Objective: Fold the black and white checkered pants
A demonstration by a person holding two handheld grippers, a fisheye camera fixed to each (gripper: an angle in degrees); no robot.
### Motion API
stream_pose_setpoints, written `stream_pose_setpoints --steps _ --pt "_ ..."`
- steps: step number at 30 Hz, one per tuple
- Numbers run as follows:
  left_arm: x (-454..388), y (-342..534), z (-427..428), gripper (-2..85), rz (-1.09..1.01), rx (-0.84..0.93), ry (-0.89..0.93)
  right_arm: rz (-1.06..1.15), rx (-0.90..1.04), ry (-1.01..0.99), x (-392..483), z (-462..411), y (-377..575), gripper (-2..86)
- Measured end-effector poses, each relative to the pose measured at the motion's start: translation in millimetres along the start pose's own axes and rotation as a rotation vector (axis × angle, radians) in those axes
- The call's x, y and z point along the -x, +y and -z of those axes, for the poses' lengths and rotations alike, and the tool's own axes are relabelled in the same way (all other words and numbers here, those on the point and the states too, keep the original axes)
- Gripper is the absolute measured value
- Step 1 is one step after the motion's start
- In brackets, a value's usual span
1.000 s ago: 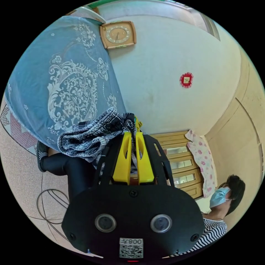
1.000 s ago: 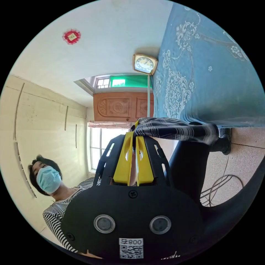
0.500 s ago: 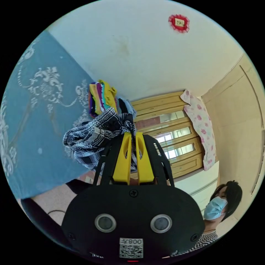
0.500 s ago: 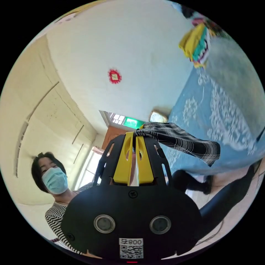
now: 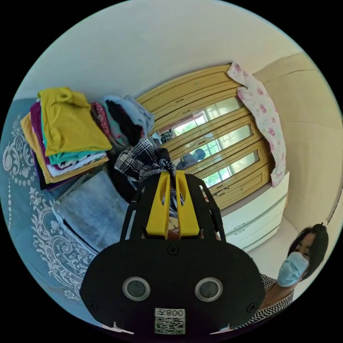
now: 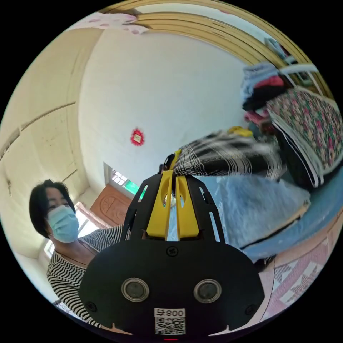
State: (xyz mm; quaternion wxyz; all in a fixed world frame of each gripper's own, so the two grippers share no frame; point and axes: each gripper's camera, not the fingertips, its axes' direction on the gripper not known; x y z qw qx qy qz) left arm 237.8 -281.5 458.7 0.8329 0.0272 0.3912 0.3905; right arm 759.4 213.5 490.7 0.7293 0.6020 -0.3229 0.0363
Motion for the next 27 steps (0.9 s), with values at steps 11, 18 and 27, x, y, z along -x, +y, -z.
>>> stream_pose_setpoints --steps 11,18,27 --pt "127 -6 -87 3.0 0.17 0.15 -0.147 -0.331 0.114 0.048 -116 -46 111 0.7" --pt "131 -19 -119 3.6 0.11 0.159 -0.237 -0.342 0.171 0.171 -121 -51 125 1.1" --pt "109 -23 -144 2.3 -0.008 0.003 -0.42 -0.461 0.011 0.064 -127 -23 171 0.6"
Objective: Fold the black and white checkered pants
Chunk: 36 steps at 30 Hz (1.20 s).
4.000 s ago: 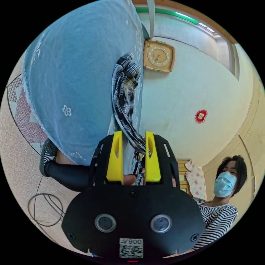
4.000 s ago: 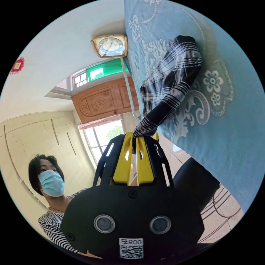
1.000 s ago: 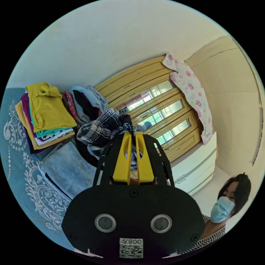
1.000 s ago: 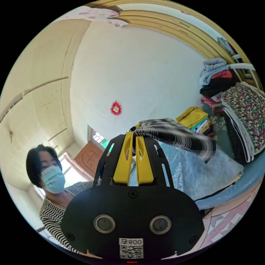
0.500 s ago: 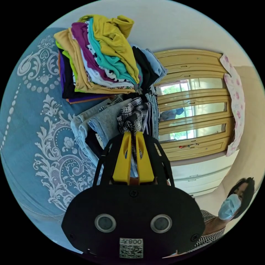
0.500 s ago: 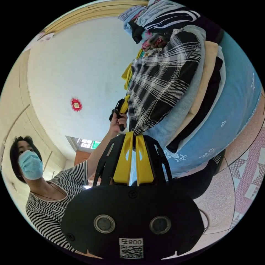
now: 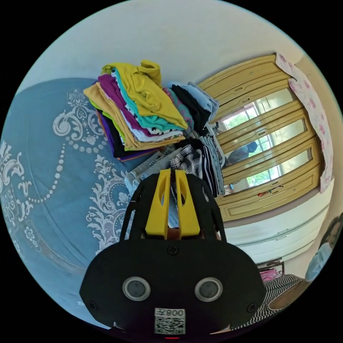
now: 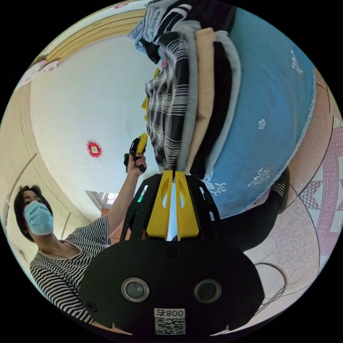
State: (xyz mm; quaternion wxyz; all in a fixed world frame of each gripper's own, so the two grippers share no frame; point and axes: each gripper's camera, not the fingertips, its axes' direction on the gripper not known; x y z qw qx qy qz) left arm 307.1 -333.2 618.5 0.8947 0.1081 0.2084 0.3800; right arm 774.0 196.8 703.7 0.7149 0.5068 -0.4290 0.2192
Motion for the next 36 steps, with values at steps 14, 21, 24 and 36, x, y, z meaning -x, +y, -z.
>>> stream_pose_setpoints --steps 14,21,24,36 --pt "-88 31 -155 0.2 -0.502 0.148 -0.535 0.427 -0.199 0.693 122 -4 -57 0.0" --pt "-101 46 -189 0.1 -0.607 0.147 -0.627 0.546 -0.091 1.051 124 -67 -53 0.1" --pt "-109 49 -184 0.1 -0.566 0.115 -0.578 0.569 -0.121 1.088 130 -72 -39 0.1" --pt "-111 97 -223 0.3 -0.615 0.155 -0.515 0.572 -0.066 0.978 144 -67 17 0.2"
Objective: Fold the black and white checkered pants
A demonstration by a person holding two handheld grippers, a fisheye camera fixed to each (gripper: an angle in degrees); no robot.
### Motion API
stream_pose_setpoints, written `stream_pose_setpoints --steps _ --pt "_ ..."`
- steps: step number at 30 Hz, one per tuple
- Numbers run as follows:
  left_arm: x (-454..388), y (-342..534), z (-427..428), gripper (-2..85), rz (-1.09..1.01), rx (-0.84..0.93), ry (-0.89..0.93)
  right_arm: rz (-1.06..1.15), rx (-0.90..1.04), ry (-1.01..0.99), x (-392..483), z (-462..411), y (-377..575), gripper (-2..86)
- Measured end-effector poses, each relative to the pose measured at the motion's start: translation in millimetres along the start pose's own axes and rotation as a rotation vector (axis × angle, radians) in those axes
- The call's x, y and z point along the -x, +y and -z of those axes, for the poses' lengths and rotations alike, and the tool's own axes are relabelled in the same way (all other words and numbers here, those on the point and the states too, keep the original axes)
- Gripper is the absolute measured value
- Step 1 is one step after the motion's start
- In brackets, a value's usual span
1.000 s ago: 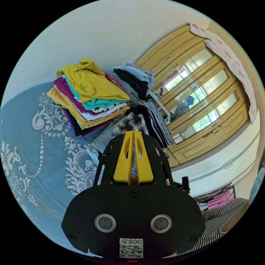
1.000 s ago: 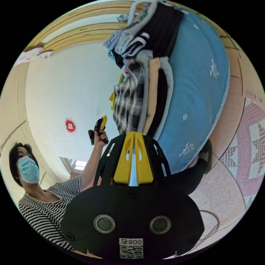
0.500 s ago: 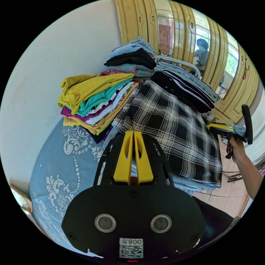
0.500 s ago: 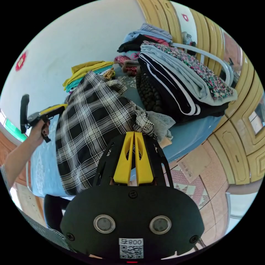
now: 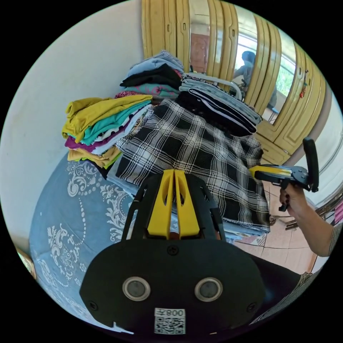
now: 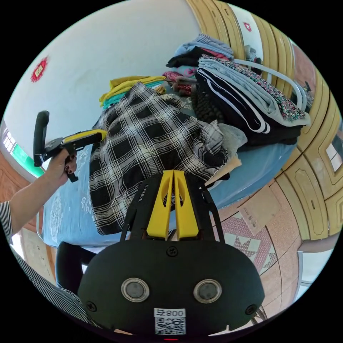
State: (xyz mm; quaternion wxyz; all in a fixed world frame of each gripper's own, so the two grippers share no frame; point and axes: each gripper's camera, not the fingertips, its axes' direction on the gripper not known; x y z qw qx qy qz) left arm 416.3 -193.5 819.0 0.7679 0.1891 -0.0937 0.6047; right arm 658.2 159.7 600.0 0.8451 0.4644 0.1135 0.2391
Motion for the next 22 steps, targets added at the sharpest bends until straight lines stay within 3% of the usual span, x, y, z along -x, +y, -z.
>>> stream_pose_setpoints --steps 3,7,12,16,20,22 --pt "-10 7 12 0.4 -0.025 -0.09 0.023 0.002 -0.003 -0.014 -1 13 2 0.2" --pt "-26 14 -14 0.5 -0.095 0.02 0.01 -0.015 -0.033 -0.049 -5 31 12 0.4" --pt "-26 23 -6 0.6 -0.058 -0.042 0.07 0.019 -0.189 -0.062 -13 77 3 1.5" --pt "-36 33 6 1.0 -0.1 -0.102 0.08 0.057 -0.262 0.008 -32 105 -43 5.5" --pt "-50 43 -12 1.5 -0.181 0.018 0.018 0.046 -0.259 0.096 -53 116 -101 6.5" --pt "-51 50 -12 1.7 -0.17 -0.005 0.018 0.039 -0.252 0.126 -60 117 -123 6.6"
